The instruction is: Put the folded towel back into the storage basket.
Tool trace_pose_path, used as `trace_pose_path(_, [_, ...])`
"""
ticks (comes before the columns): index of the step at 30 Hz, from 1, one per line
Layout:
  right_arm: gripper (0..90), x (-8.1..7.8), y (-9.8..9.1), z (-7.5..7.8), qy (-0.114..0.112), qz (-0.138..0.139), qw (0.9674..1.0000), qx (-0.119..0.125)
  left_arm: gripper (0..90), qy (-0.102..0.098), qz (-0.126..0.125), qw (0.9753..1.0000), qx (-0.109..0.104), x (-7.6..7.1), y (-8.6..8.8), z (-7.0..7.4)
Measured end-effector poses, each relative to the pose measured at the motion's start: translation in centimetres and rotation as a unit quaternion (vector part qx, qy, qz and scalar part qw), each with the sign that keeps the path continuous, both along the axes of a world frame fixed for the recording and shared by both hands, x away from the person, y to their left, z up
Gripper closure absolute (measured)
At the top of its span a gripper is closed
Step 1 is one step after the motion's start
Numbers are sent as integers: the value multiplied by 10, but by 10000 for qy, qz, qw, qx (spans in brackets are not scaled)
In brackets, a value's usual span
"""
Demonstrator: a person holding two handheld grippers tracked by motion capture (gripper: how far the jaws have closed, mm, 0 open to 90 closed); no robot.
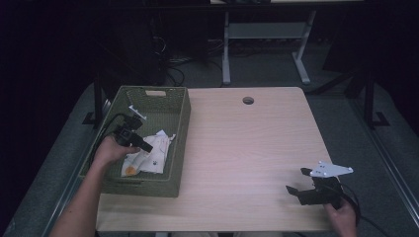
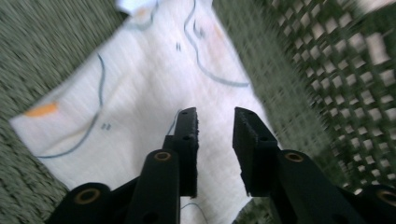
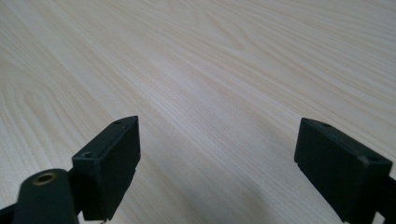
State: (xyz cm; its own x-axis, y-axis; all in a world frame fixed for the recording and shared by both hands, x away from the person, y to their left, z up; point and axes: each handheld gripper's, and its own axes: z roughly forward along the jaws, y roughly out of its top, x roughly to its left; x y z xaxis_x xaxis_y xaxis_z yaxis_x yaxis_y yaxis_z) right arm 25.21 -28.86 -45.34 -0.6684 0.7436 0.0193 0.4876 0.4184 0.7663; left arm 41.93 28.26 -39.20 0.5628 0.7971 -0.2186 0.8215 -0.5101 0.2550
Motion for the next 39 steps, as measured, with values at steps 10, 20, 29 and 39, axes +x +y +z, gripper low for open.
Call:
trace_pose_path(10, [137,1,-1,2,-38,-15,10000,27,804,150,-48,9935,1131,8,-11,-29])
trace_pose_path(20, [137,2,-2,1,2,11,10000,34,794,-191,224,9937,1084,15,-2,-19])
trace_pose_path(29, [137,3,-3,0,27,41,10000,59,797,10,284,9933,1116,18,2,-30])
trace_pose_path(39, [137,7,-4,-4,116,34,9999,50,740,-174,334,9960,814,13,2,-16])
